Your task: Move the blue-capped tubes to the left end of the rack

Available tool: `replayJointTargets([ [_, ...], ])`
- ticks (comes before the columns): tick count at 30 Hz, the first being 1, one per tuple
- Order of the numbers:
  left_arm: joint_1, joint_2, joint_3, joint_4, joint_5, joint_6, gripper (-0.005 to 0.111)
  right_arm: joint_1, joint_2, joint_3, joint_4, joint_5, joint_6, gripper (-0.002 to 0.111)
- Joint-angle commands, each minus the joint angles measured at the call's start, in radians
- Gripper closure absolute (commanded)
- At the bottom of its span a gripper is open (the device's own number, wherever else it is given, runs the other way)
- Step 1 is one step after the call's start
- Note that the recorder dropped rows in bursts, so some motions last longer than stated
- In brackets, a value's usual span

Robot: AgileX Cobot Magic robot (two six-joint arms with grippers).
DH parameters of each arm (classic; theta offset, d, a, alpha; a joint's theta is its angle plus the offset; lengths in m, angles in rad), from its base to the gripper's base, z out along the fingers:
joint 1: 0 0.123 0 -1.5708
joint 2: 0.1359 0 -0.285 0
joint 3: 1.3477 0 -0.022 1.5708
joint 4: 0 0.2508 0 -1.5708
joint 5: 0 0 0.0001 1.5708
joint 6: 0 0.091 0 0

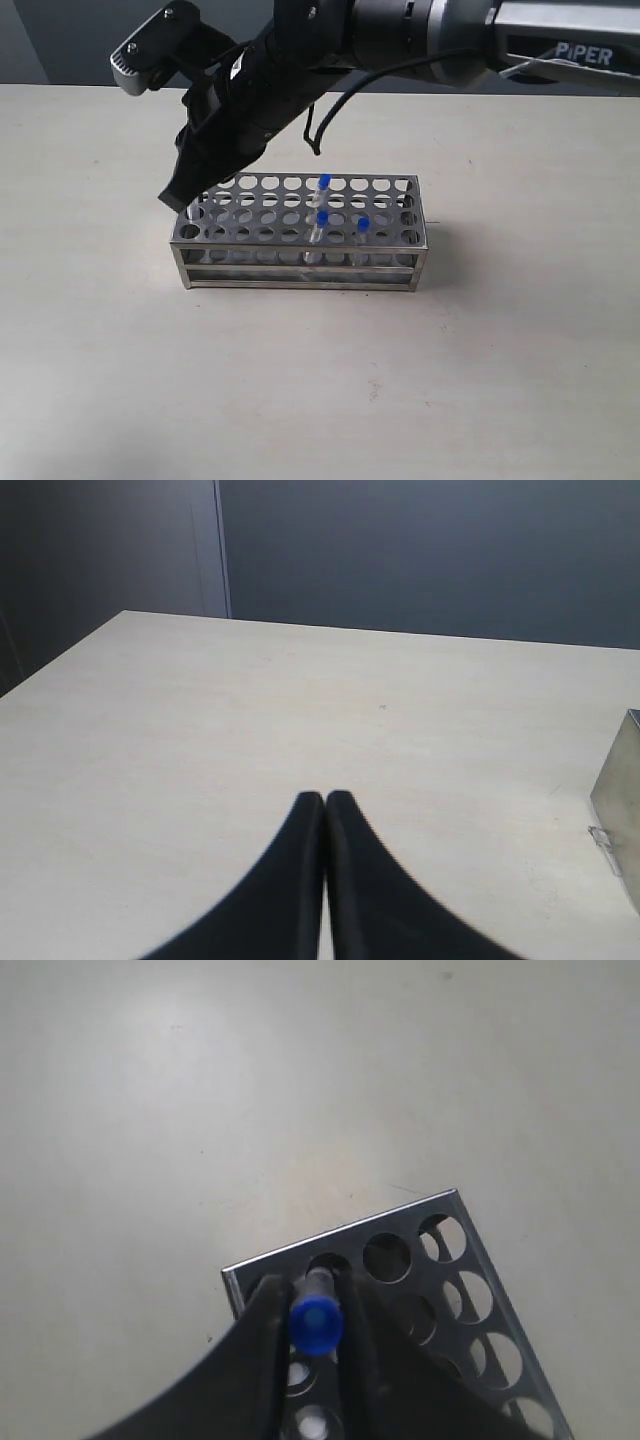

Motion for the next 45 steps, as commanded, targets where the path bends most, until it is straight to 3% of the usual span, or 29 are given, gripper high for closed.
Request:
replayJointTargets([
  [1,-0.003,-0.004,-0.001,0.003,0.002,-0.002,0.106,-0.002,0.004,-0.030,0.010,0.050,0.001,0.109],
  [24,-0.003,-0.004,-0.001,0.003,0.002,-0.002,0.106,-0.002,0.170,-0.053,0.058,-0.091,-0.022,0.108],
  [31,-0.003,-0.004,-0.001,0.003,0.002,-0.002,0.106,-0.004,0.181,-0.104,0.023,-0.017,-0.022,0.069],
  [38,-0.003,-0.004,-0.001,0.003,0.002,-0.002,0.106,-0.009,0.120,-0.123,-0.045,0.008,0.034,0.069],
  [45,-0.003,-0.004,-0.001,0.003,0.002,-0.002,0.106,-0.081,0.010,-0.123,-0.036,0.041,0.037,0.069],
])
